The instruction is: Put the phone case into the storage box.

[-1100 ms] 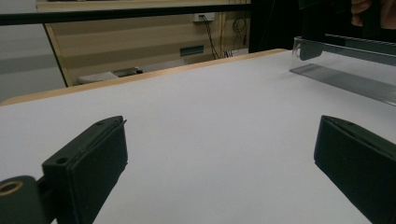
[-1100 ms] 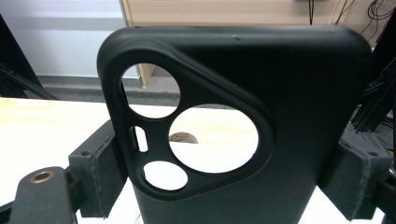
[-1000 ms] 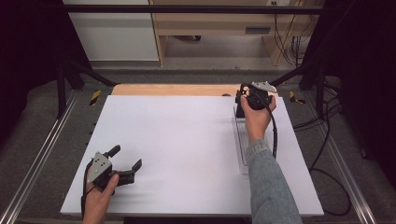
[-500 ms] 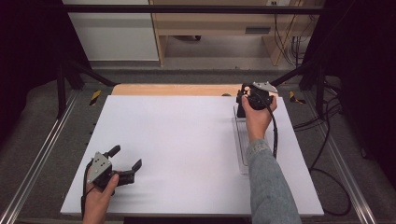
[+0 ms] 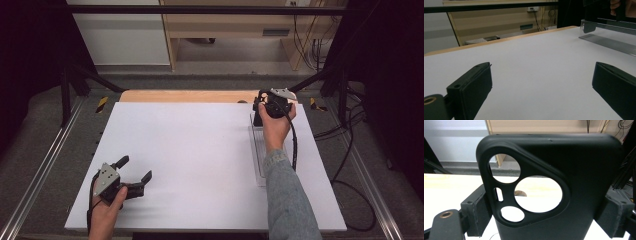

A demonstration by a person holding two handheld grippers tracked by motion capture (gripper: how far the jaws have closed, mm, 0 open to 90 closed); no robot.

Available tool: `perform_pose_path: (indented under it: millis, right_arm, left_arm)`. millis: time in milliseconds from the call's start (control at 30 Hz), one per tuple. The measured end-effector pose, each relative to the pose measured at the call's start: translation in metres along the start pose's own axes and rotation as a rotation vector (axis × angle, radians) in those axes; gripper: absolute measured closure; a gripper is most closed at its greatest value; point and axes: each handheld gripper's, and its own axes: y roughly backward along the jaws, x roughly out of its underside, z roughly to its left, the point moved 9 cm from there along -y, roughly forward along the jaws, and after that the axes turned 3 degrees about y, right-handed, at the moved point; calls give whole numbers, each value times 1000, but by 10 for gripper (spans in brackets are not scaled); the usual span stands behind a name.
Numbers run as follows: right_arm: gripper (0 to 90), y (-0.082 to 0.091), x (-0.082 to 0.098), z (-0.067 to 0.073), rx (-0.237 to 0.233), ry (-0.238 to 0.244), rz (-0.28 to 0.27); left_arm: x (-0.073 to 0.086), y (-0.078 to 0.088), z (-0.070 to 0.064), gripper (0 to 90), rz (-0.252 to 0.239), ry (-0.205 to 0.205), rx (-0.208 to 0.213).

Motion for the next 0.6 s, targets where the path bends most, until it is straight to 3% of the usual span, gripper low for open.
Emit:
perform_pose_path:
  millis: [600]
  right_arm:
    - [142,-2,5,1,-1,3,10]
  left_arm:
    - [0,0,0,29,0,0,2]
